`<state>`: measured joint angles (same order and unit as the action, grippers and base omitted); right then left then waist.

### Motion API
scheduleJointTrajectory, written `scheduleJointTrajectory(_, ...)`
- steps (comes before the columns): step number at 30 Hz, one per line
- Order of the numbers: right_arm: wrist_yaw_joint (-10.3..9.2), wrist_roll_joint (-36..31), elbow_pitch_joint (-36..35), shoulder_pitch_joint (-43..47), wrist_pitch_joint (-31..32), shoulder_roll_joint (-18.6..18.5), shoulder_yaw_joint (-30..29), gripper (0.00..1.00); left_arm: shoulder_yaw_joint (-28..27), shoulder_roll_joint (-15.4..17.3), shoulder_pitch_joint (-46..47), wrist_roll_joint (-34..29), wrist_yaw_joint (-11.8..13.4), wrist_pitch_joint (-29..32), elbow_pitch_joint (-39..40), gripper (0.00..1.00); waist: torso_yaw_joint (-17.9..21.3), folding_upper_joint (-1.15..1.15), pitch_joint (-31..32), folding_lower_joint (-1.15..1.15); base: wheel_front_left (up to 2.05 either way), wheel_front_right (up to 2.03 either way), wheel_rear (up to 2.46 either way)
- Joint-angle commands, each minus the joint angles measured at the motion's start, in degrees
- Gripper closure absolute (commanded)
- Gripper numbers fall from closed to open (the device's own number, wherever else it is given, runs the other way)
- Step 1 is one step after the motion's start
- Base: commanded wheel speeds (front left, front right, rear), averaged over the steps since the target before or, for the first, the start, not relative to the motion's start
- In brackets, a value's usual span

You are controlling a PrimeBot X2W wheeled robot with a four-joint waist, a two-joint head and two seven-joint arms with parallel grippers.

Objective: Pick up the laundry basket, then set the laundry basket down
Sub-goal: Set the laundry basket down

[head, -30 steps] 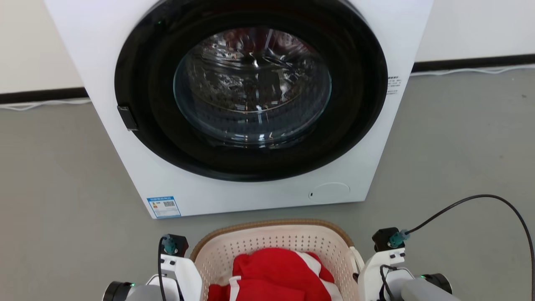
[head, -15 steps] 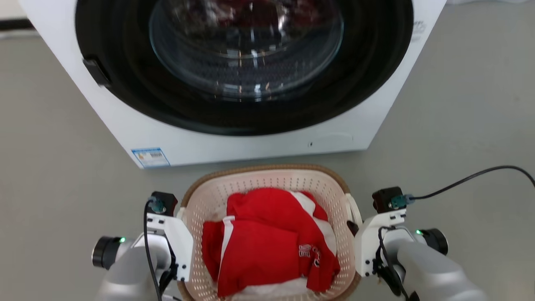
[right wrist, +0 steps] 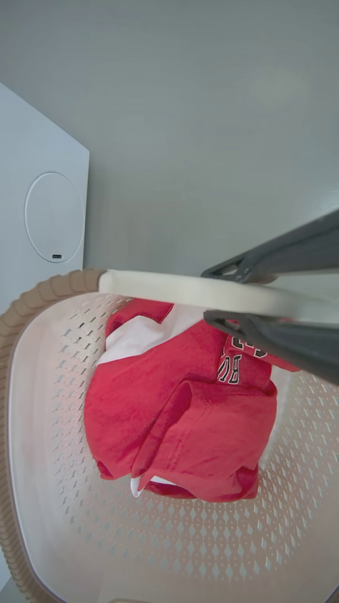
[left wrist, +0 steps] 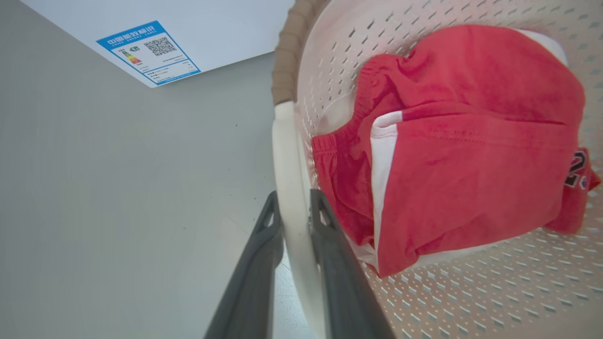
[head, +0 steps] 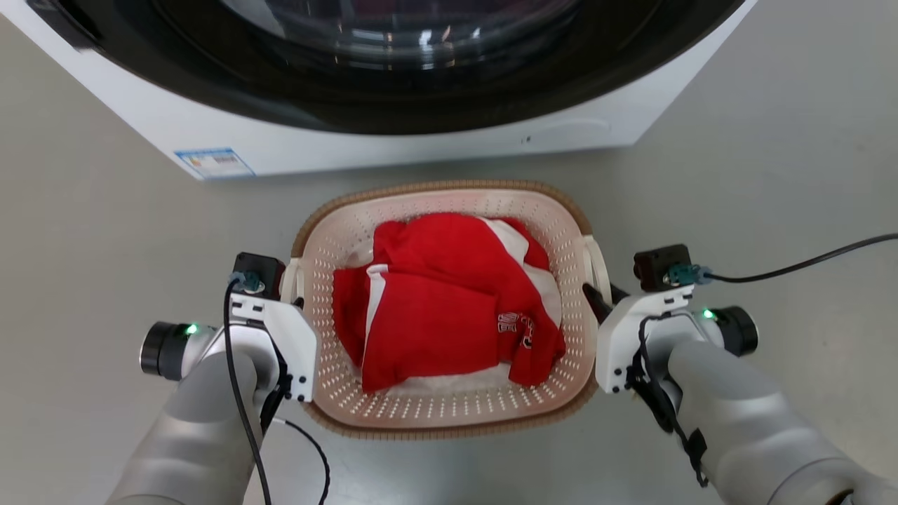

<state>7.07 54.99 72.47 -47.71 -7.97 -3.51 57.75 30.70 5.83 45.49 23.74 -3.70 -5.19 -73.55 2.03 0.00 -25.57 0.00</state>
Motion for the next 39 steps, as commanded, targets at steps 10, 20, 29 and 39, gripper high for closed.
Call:
scheduleJointTrajectory(10, 0.42, -1.76, 0.68, -4.29, -5.55, 0.63, 0.65, 1.00, -0.69, 2.33, 5.58, -0.19, 1.20, -5.26, 0.64, 1.00, 0.04, 0.00, -10.61, 0.00, 0.00, 0.00, 0.00)
scheduleJointTrajectory(20, 0.42, -2.36, 1.21, -6.51, -6.68, 0.63, -0.20, 1.00, -0.39, 2.47, 7.93, 0.34, 1.33, -6.00, 0.24, 1.00, -0.22, 0.00, -14.63, 0.00, 0.00, 0.00, 0.00)
scheduleJointTrajectory(29, 0.42, -2.88, 1.41, -7.04, -6.91, 0.63, -0.96, 1.00, -0.14, 2.66, 8.91, 0.95, 1.40, -6.28, -0.02, 1.00, -0.54, 0.00, -16.29, 0.00, 0.00, 0.00, 0.00)
scheduleJointTrajectory(39, 0.42, -3.30, 1.47, -6.79, -6.95, 0.63, -1.55, 1.00, 0.43, 3.07, 9.66, 1.29, 1.64, -6.60, -0.19, 1.00, -0.47, 0.00, -17.01, 0.00, 0.00, 0.00, 0.00)
